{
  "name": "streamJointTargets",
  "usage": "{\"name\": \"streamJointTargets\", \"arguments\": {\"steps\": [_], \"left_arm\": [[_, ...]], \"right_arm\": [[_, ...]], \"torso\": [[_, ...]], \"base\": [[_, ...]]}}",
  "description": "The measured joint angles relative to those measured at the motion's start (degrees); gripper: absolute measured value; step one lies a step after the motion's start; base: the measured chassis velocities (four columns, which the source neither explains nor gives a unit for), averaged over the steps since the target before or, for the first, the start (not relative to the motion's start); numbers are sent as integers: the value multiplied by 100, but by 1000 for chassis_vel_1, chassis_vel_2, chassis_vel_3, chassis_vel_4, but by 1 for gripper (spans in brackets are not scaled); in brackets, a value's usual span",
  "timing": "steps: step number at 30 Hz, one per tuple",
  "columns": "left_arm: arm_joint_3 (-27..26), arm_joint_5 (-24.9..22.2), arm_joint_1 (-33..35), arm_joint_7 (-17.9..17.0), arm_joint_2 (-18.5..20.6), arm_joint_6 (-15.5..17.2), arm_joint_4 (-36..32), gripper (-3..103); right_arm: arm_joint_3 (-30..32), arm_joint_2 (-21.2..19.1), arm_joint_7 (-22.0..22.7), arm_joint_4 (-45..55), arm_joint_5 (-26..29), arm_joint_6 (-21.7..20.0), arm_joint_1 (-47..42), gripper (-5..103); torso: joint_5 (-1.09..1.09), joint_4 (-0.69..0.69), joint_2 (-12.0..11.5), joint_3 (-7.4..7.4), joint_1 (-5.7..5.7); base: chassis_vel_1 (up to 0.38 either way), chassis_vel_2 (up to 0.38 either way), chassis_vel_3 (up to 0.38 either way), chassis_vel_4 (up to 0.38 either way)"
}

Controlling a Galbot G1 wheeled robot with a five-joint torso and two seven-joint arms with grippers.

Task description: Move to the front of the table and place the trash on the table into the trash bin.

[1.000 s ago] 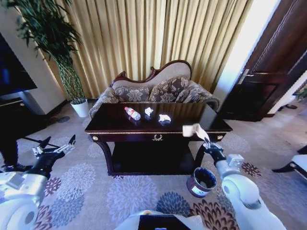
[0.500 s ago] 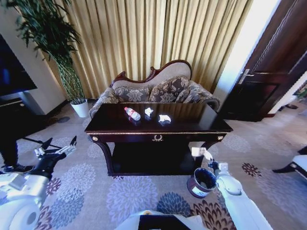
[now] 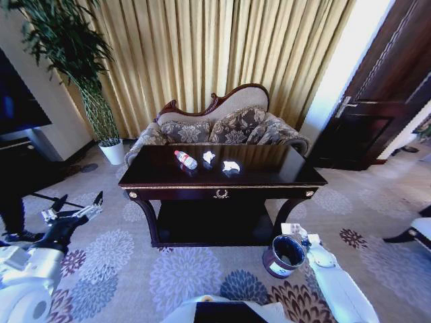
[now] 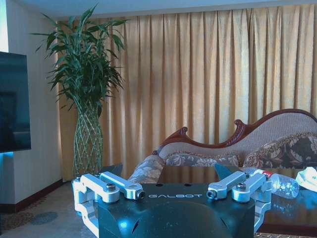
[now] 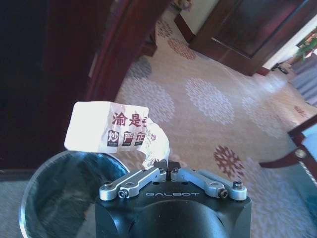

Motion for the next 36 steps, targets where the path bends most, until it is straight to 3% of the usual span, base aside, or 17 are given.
{"name": "streamJointTargets", "arguments": {"steps": [1,6,8,16,24,28,29,30,31,32,36], "left_arm": [[11,1,-5,0,-3,0,1,100],[46,8,-12,3,-15,0,-1,100],[46,8,-9,4,-17,0,-5,100],[3,9,45,79,-34,-94,-23,100],[2,9,53,81,-38,-98,-47,100],[-1,4,56,81,-30,-104,-46,100],[-1,4,56,81,-30,-104,-46,100],[-5,2,56,81,-27,-108,-43,100],[-10,-3,53,82,-22,-113,-34,100],[-14,-5,52,82,-22,-116,-25,100],[-18,-23,47,82,-21,-119,-24,100]], "right_arm": [[7,6,31,-45,-32,3,15,-3],[7,32,62,71,-44,-7,-29,18],[7,36,65,93,-43,-13,-30,18],[15,32,65,271,-3,-37,-118,56],[45,31,65,434,119,-45,-224,78],[90,32,49,813,861,-171,-385,97],[90,32,49,813,861,-171,-385,97],[127,34,48,1015,1214,-267,-442,97],[265,48,7,1501,1943,-423,-587,99],[367,59,-100,1729,2172,-452,-678,99],[755,89,-518,2397,2432,-327,-984,100]], "torso": [[-1,0,0,0,0],[-1,1,0,0,0],[-1,1,0,0,0],[-1,1,0,0,0],[-1,1,0,-1,0],[0,0,0,0,0],[0,0,0,0,0],[1,-1,0,0,0],[-1,3,0,-1,-1],[-2,4,0,-1,0],[-1,0,0,-1,0]], "base": [[0,0,0,0],[0,0,0,0],[0,0,0,0],[0,0,0,0],[0,0,0,0],[0,0,0,0],[0,0,0,0],[0,0,0,0],[0,0,0,0],[0,0,0,0],[0,0,0,0]]}}
